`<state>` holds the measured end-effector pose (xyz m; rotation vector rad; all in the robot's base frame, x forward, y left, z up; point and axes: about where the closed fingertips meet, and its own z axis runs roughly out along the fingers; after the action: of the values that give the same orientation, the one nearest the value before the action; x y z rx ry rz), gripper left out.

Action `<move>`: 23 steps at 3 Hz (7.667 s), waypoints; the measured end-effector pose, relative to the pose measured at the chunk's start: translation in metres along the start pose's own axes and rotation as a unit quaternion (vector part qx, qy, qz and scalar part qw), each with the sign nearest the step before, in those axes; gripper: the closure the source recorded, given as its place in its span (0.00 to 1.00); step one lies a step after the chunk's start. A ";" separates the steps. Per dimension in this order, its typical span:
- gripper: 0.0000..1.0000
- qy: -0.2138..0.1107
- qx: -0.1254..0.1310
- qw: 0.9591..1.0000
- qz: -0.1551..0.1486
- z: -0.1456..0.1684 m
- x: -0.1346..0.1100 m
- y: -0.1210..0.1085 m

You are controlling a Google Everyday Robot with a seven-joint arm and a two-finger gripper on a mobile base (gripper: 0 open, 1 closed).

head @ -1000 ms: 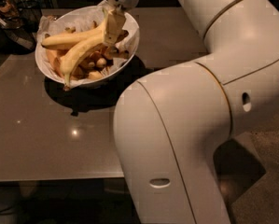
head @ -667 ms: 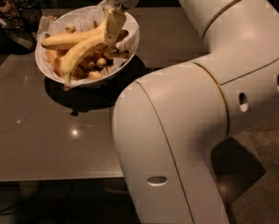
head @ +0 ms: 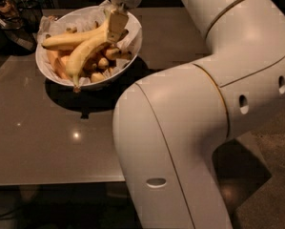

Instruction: Pick banana from white bowl

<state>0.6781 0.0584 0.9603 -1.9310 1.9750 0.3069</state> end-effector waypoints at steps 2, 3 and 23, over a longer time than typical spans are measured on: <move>0.60 0.003 -0.011 1.000 0.010 -0.002 0.004 0.004; 0.58 0.003 -0.013 1.000 0.011 -0.003 0.003 0.005; 1.00 -0.144 0.058 0.987 -0.033 -0.089 -0.078 0.005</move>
Offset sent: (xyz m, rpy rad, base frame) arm -0.0405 -0.0203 -0.0420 -0.0473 0.1922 -0.0105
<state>0.6643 0.0945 1.0724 -1.7633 1.7029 0.4166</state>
